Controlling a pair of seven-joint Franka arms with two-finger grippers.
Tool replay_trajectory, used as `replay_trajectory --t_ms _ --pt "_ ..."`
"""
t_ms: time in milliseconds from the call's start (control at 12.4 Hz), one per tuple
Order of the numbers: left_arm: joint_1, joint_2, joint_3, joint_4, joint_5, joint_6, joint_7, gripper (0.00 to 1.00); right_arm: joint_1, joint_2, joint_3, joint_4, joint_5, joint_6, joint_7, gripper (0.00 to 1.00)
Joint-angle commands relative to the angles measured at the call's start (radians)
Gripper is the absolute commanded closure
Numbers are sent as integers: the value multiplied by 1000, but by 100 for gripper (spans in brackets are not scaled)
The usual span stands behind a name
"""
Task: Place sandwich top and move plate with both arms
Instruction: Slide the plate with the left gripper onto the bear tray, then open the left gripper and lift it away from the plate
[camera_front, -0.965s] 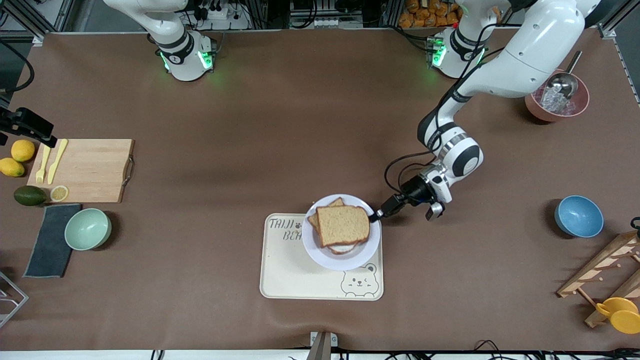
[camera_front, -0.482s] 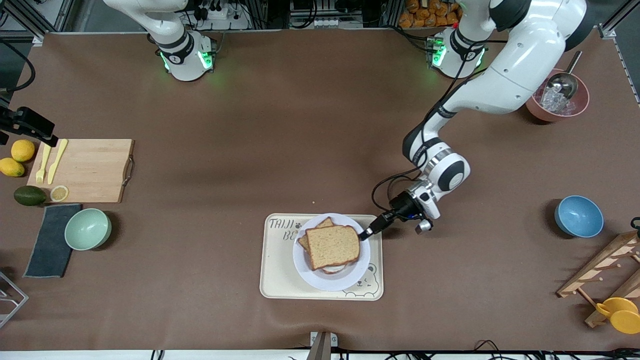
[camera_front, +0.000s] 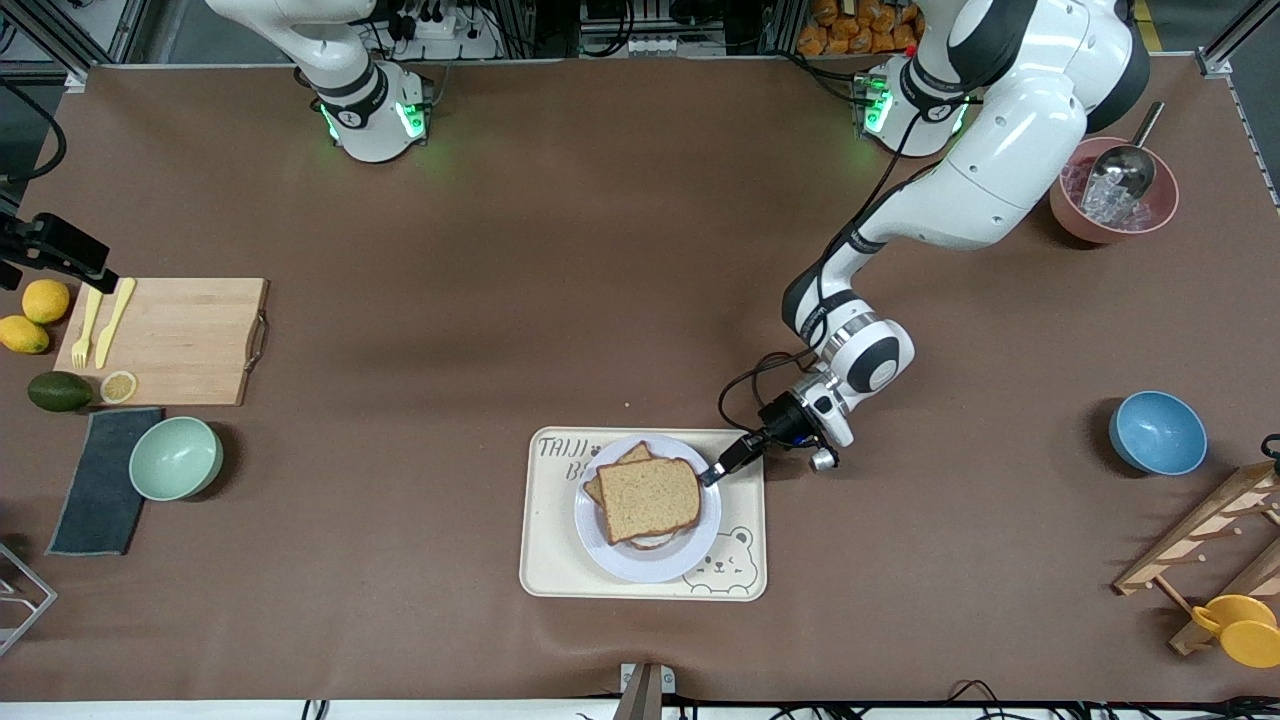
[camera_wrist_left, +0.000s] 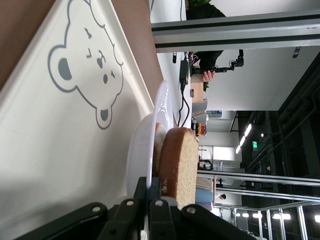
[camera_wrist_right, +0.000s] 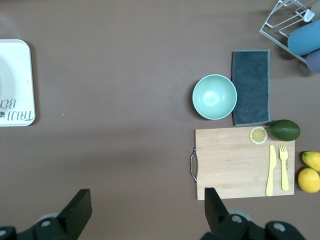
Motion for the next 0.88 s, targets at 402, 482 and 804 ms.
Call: replay_trajectory --t_ms 402,482,804 --pt "-15 -24 42 38 -1 31 17 0 4 5 -5 16 16 -12 17 0" --pt "-14 -42 42 36 2 77 20 0 4 5 -5 16 16 -12 17 0" --pt "-20 -182 31 36 2 365 6 0 4 5 -5 16 16 -15 17 0"
